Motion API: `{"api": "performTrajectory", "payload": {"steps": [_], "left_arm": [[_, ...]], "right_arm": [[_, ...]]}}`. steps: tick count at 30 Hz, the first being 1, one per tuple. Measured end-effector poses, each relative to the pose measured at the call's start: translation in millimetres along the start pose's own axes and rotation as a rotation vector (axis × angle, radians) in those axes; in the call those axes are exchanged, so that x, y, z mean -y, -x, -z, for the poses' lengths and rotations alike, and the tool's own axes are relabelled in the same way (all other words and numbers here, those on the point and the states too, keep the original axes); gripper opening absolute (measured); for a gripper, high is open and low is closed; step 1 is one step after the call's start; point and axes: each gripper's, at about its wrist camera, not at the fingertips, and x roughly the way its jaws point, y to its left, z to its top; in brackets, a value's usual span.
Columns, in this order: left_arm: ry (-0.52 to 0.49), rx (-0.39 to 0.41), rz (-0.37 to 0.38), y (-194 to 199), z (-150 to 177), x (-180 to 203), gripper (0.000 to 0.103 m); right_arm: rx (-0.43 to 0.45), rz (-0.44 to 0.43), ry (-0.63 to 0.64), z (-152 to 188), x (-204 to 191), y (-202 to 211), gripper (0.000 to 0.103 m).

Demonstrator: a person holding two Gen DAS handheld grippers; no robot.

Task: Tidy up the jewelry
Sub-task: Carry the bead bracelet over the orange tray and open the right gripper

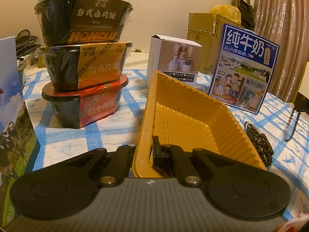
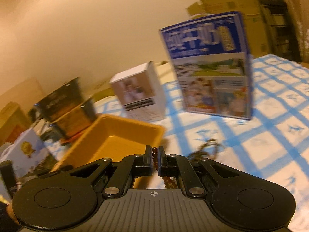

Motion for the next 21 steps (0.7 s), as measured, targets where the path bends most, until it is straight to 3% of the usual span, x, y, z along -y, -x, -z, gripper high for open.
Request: {"api": "performTrajectory", "payload": {"steps": [8, 14, 21], "left_arm": [[0.0, 0.001, 0.0, 0.5, -0.6, 1.0, 0.004], [0.001, -0.001, 0.001, 0.3, -0.8, 1.2, 0.004], [0.0, 0.0, 0.001, 0.0, 0.4, 0.6, 0.004]], "right_arm": [[-0.07, -0.098, 0.029, 7.0, -35.6, -38.8, 0.005], [-0.12, -0.097, 0.049, 12.8, -45.3, -70.0, 0.005], [-0.094, -0.074, 0.049, 5.2, -45.9, -84.1, 0.005]]}}
